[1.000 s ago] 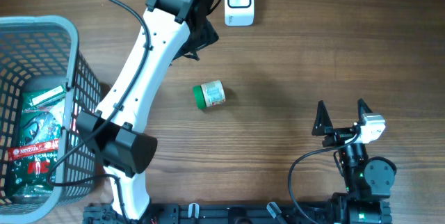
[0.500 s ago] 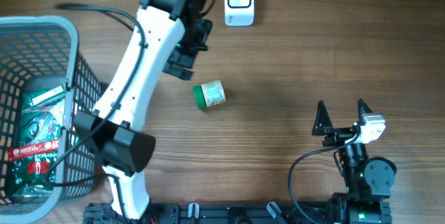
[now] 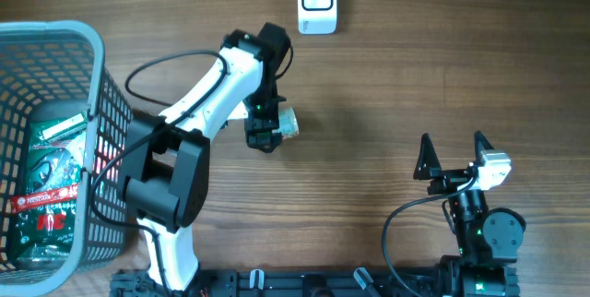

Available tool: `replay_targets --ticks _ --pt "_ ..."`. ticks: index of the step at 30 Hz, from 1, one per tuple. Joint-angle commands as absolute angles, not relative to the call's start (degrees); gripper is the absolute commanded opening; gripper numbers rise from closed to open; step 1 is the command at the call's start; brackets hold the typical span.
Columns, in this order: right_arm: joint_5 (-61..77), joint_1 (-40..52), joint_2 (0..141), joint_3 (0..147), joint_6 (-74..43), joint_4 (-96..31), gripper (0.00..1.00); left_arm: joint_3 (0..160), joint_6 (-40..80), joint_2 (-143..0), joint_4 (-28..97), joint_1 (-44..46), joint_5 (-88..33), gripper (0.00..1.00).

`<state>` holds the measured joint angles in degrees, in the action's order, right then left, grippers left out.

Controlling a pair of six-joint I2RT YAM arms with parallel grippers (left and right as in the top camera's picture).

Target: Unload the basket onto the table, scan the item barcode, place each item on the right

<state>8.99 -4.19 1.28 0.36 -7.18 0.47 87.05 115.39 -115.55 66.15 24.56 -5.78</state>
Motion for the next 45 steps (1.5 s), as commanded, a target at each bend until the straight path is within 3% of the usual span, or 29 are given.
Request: replay_targets --ticks 1,4,11,13,16,22,29,36,45 --pt "9.91 -4.36 0.97 0.3 -6.15 0.73 1.0 80.4 109.4 -115.28 54.19 24.47 -9.3 1.0" --pt "9.91 -4.36 0.97 0.3 -6.15 0.71 1.0 77.06 107.07 -115.28 50.28 24.53 -9.76 0.95" --pt "9.91 -4.36 0.97 0.3 -6.17 0.71 1.0 77.01 105.36 -115.28 63.33 24.53 2.48 0.83" --pt "9.91 -4.36 0.97 0.3 -6.15 0.73 1.0 77.01 101.95 -115.28 61.39 24.53 2.15 0.84" --pt "9.91 -4.36 0.97 0.3 -6.15 0.71 1.0 77.01 101.8 -115.28 58.67 24.64 -0.27 1.0" --pt "9.91 -4.36 0.97 0.3 -6.15 0.73 1.0 77.03 109.86 -113.32 60.49 23.4 -1.08 1.0" --pt "9.91 -4.36 0.97 0.3 -6.15 0.71 1.0 77.03 124.18 -111.44 60.25 23.44 -11.53 1.0" --pt "9.91 -4.36 0.97 0.3 -6.15 0.71 1.0 77.03 124.99 -112.22 53.1 29.02 -1.78 1.0" --pt "9.91 -4.36 0.97 0.3 -6.17 0.71 1.0 76.53 124.99 -114.19 55.0 28.97 4.01 1.0"
